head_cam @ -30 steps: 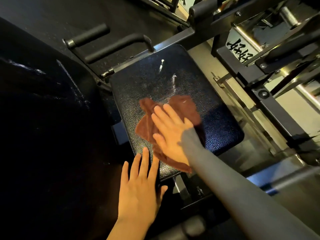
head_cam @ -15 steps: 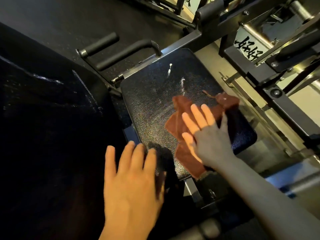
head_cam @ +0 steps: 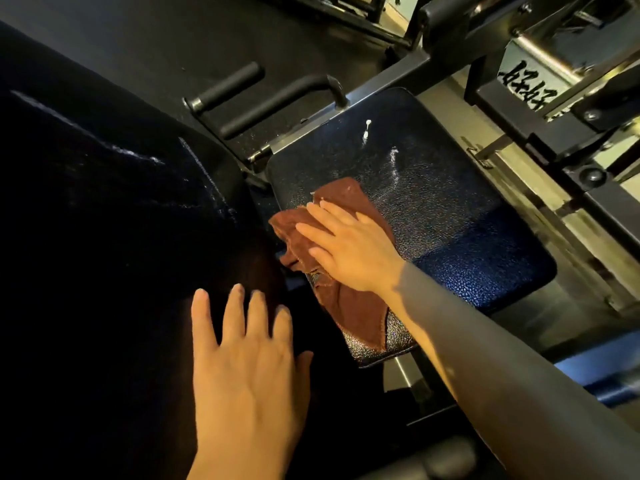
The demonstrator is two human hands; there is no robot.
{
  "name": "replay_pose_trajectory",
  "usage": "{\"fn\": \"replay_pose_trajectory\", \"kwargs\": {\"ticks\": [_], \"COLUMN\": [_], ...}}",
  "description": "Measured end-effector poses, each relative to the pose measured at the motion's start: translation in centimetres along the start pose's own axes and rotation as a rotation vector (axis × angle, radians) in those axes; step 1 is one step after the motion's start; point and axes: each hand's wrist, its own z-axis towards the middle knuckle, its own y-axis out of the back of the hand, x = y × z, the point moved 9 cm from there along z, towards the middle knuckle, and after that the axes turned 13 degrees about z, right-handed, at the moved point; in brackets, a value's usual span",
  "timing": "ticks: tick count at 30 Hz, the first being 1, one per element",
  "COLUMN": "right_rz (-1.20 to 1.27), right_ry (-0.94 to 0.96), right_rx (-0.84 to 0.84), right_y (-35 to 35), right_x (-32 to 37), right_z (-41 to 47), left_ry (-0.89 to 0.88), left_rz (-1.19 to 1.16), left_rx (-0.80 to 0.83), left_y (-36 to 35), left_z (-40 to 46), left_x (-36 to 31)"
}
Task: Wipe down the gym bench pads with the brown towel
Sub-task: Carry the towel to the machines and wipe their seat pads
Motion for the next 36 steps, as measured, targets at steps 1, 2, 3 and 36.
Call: {"fn": "replay_pose_trajectory", "kwargs": {"ticks": [1, 2, 3, 36], "right_rz": [0.007, 0.013, 0.015, -0.146], "right_ry": [0.021, 0.040, 0.046, -0.360], "right_rx": [-0.017, -0.020, -0.002, -0.010], "right_y": [0.1, 0.1, 0.1, 7.4], "right_x": [0.2, 0.3, 0.1, -6.0], "right_z": [-0.5, -1.3, -2.3, -12.8], "left_ry": [0.023, 0.041, 0.040, 0.005], "left_rz": [-0.016, -0.062, -0.100, -0.335], "left_rx": [-0.022, -0.029, 0.009, -0.028], "left_y": [0.1, 0.5, 0.4, -1.1], "left_z": [-0.1, -0.2, -0.1, 0.5], "left_x": [0.4, 0.7, 0.8, 0.5]}}
